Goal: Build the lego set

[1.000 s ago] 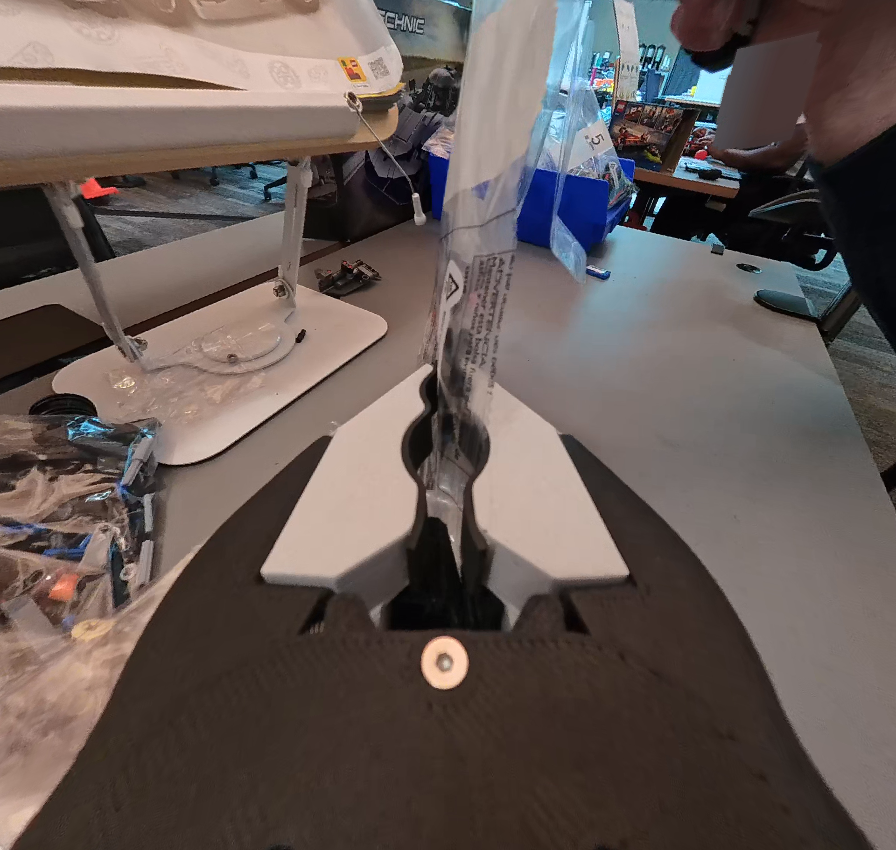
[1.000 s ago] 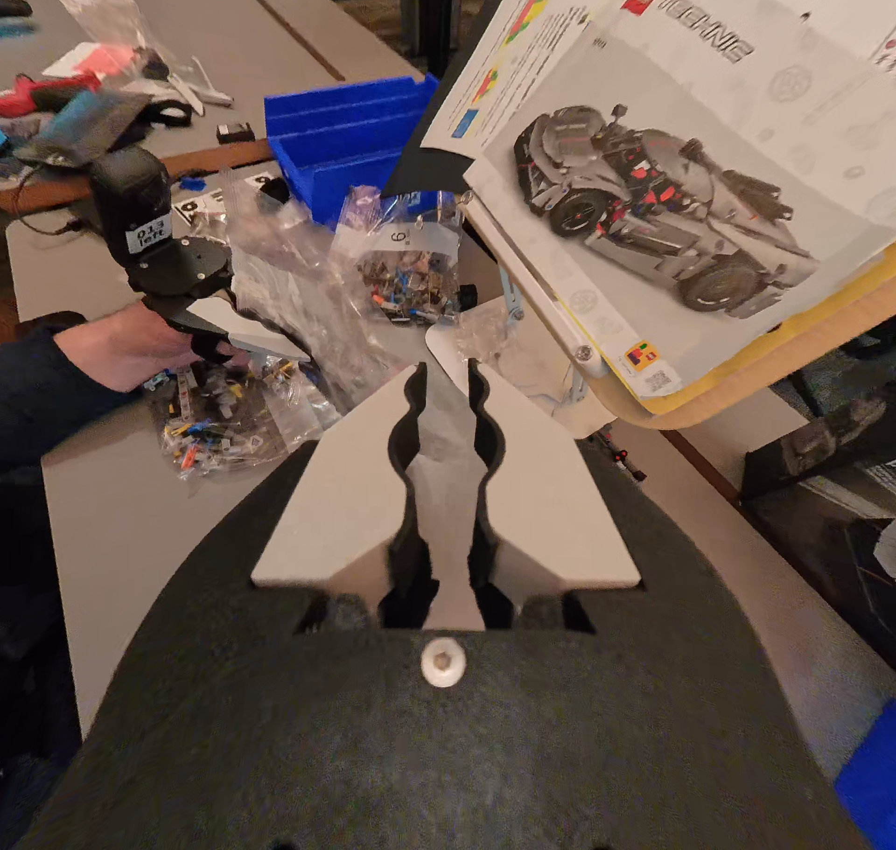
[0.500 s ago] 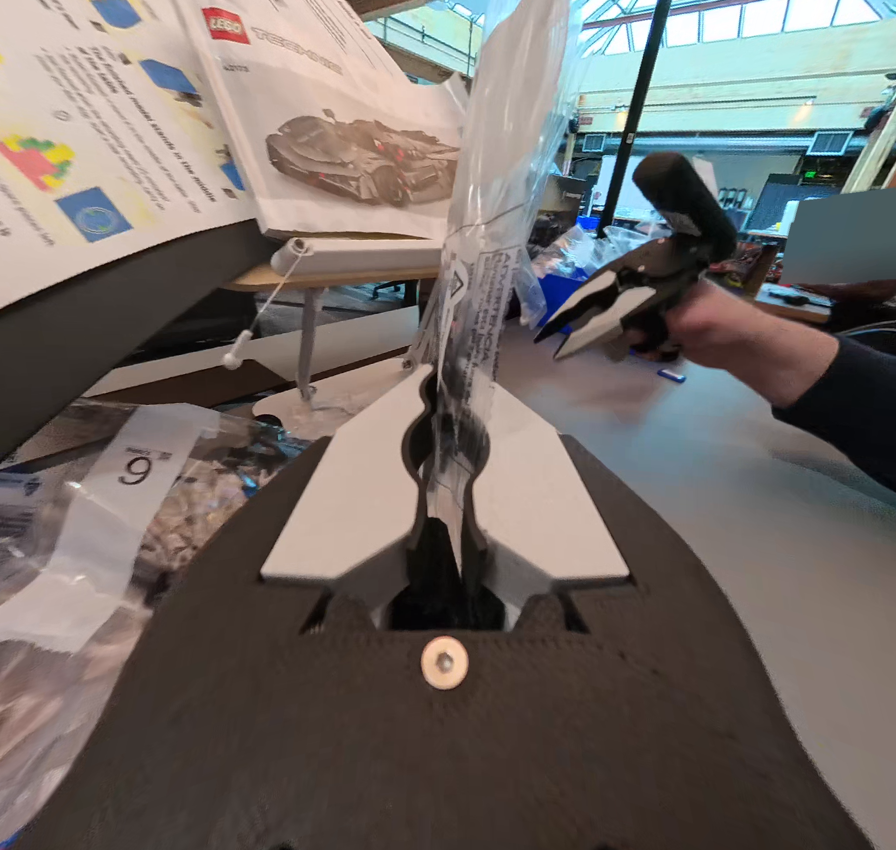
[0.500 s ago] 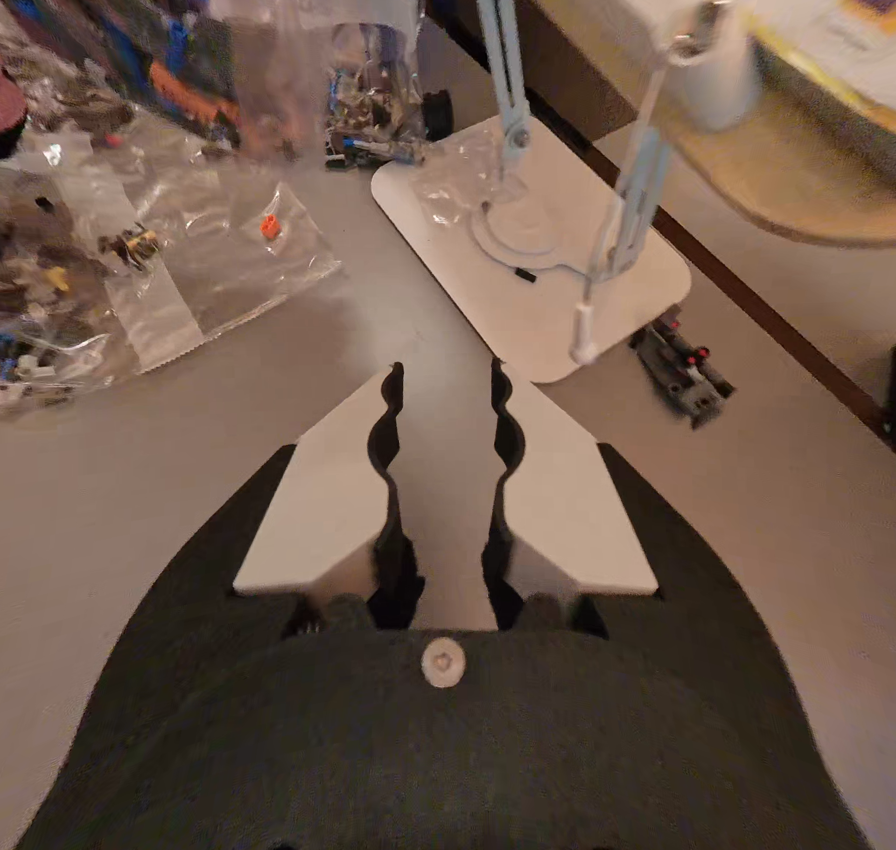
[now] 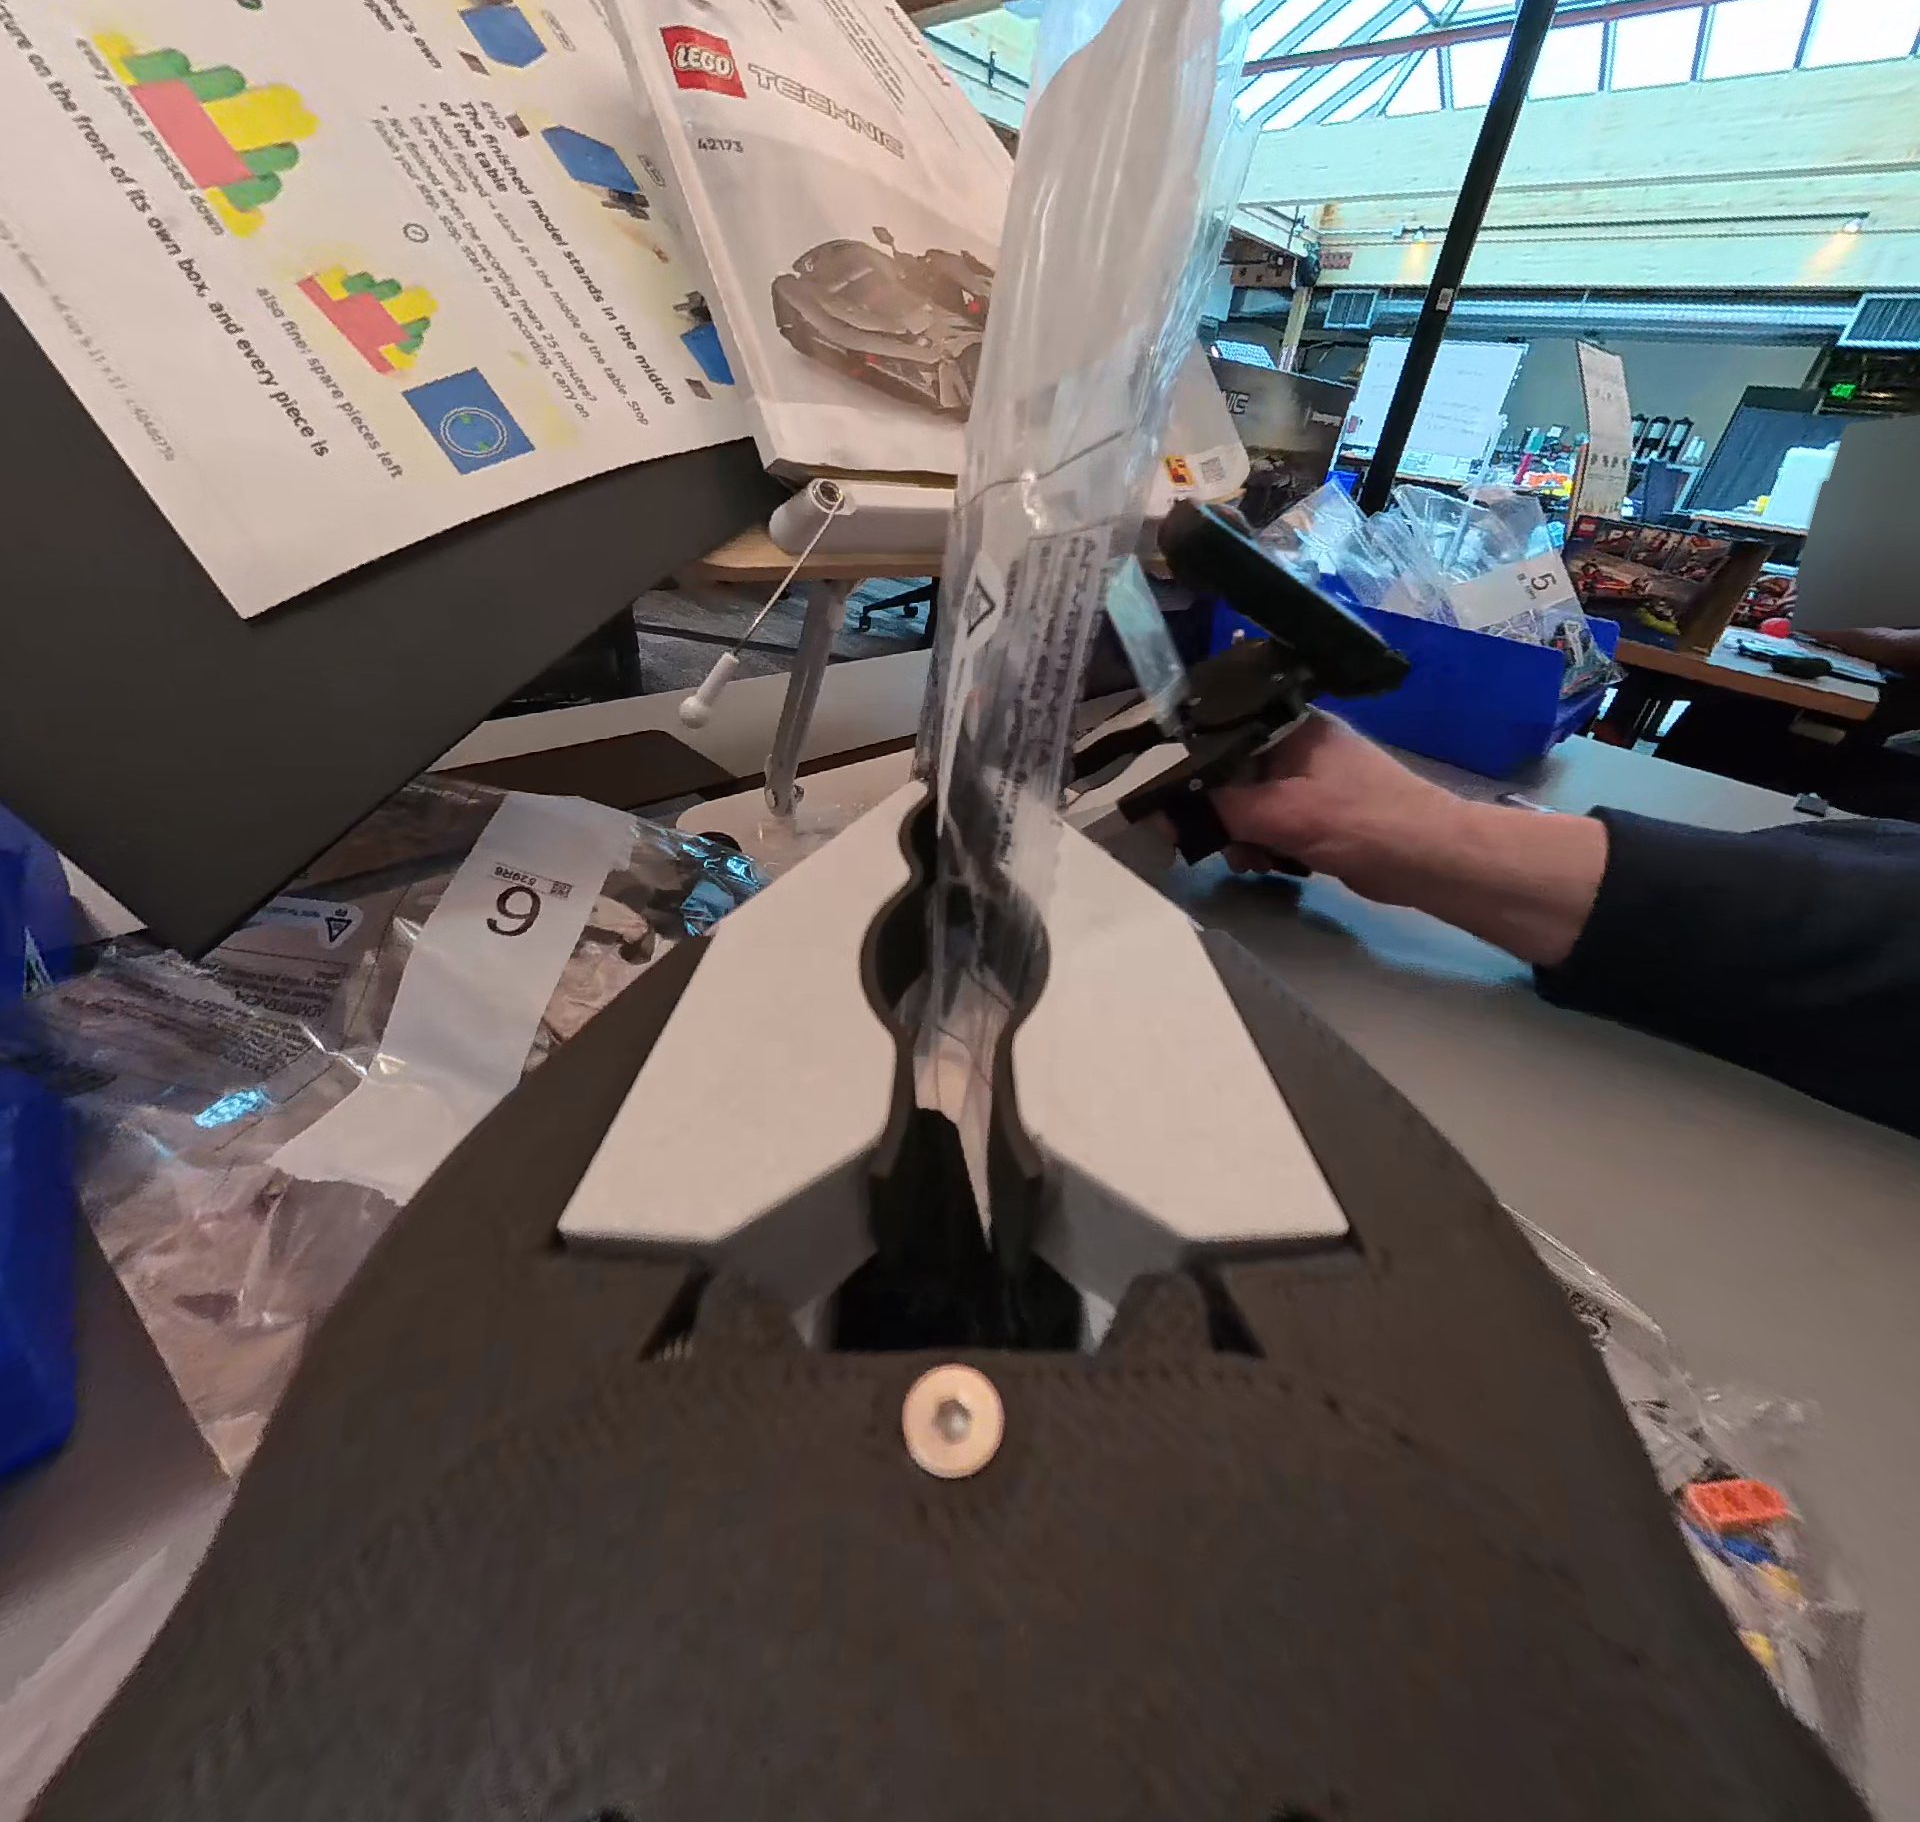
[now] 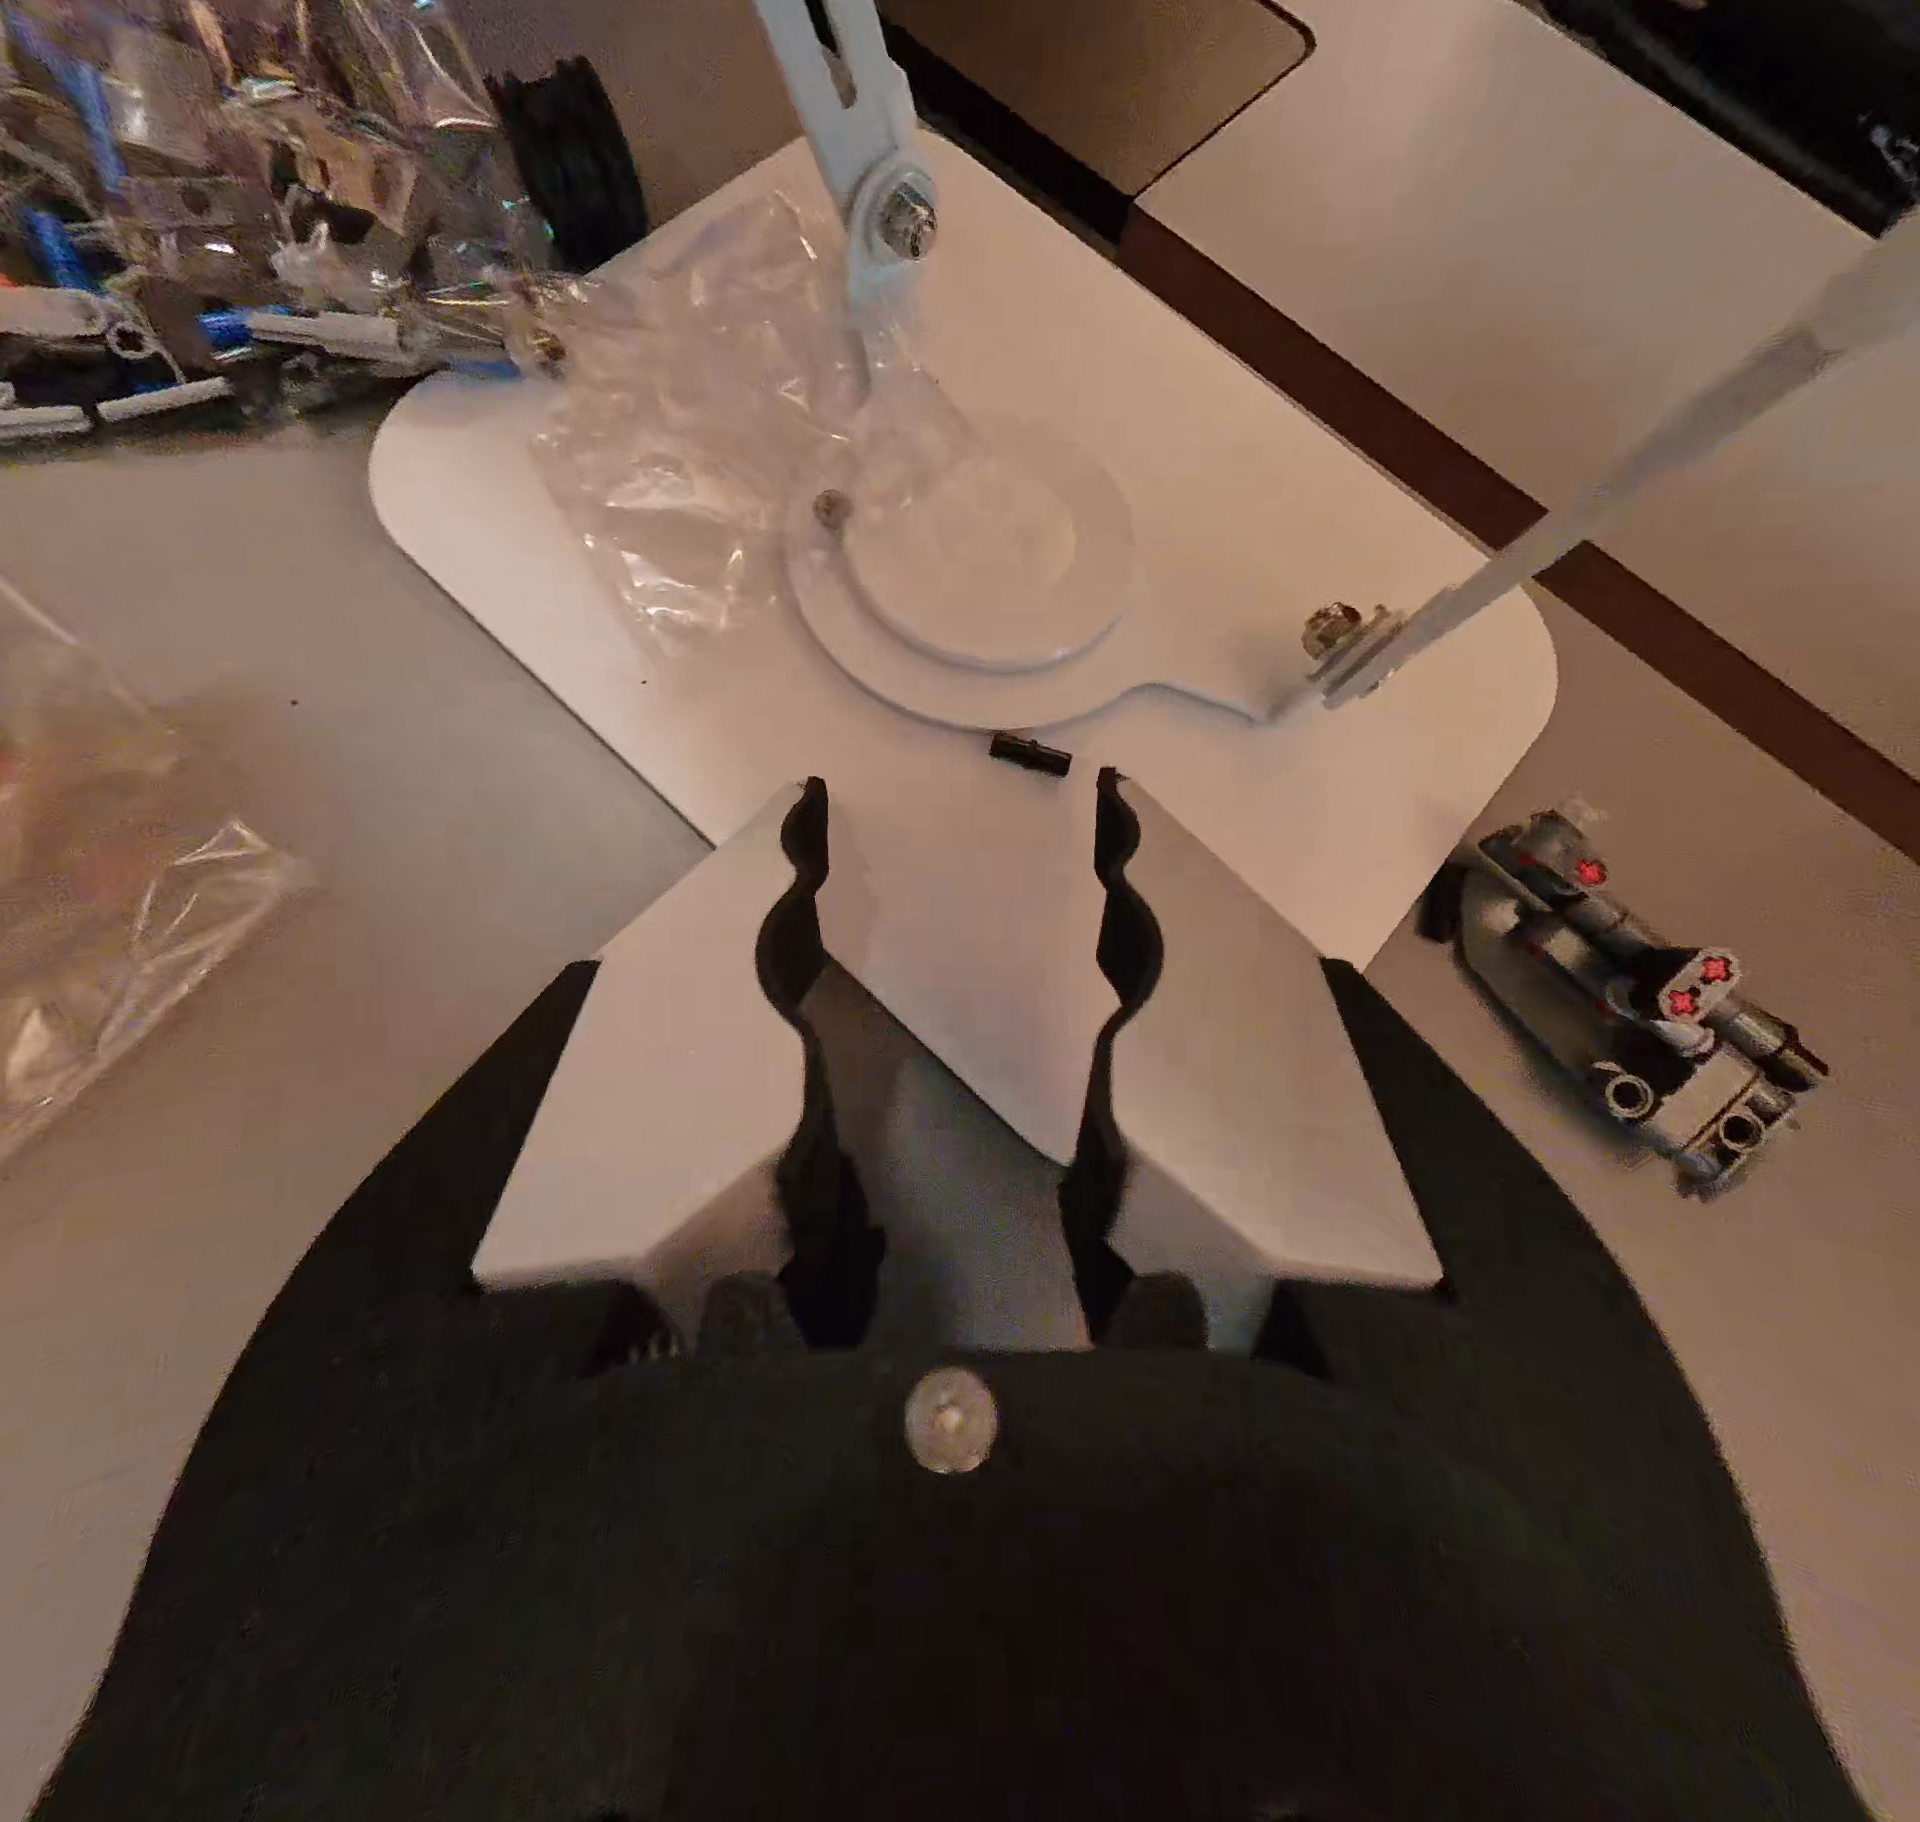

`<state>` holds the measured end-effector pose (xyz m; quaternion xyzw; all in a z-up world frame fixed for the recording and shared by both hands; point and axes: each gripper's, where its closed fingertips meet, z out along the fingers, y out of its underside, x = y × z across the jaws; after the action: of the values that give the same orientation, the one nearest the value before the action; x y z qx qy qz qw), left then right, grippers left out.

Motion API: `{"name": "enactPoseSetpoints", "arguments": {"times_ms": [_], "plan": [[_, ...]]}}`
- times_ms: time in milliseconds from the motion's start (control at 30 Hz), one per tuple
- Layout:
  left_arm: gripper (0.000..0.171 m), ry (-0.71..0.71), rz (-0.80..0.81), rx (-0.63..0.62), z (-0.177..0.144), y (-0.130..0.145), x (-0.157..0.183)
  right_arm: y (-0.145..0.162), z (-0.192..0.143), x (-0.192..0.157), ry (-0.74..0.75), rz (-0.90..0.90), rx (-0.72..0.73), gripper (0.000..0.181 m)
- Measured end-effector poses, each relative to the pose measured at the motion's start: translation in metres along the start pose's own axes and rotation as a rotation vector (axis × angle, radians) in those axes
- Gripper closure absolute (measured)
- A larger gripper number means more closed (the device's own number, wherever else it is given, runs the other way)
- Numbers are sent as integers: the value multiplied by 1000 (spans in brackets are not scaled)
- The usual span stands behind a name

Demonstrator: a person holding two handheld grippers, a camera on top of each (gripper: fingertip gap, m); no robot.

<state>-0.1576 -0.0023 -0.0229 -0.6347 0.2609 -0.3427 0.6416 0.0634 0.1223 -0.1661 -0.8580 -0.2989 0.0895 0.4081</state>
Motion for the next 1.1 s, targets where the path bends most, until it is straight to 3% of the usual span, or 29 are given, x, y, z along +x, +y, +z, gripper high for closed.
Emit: {"name": "enactPoseSetpoints", "arguments": {"times_ms": [167,267,367,633,733,867,1100], "plan": [[170,18,0,0,2,-1,5,-5,7,7,30,-8,1,142],[170,21,4,-5,3,0,6,-4,9,6,11,-5,9,168],[170,21,-1,1,2,-1,5,-3,9,5,14,-16,2,180],[170,12,-6,5,0,-1,2,12,-11,-6,-115,29,-44,181],[170,15,-4,9,0,-3,4,6,-19,1,-69,-31,45,181],[170,12,-5,4,0,-1,3,7,-19,6,-52,-25,35,154],[170,14,-13,20,-2,-5,3,20,-52,27,-121,5,67,157]]}}
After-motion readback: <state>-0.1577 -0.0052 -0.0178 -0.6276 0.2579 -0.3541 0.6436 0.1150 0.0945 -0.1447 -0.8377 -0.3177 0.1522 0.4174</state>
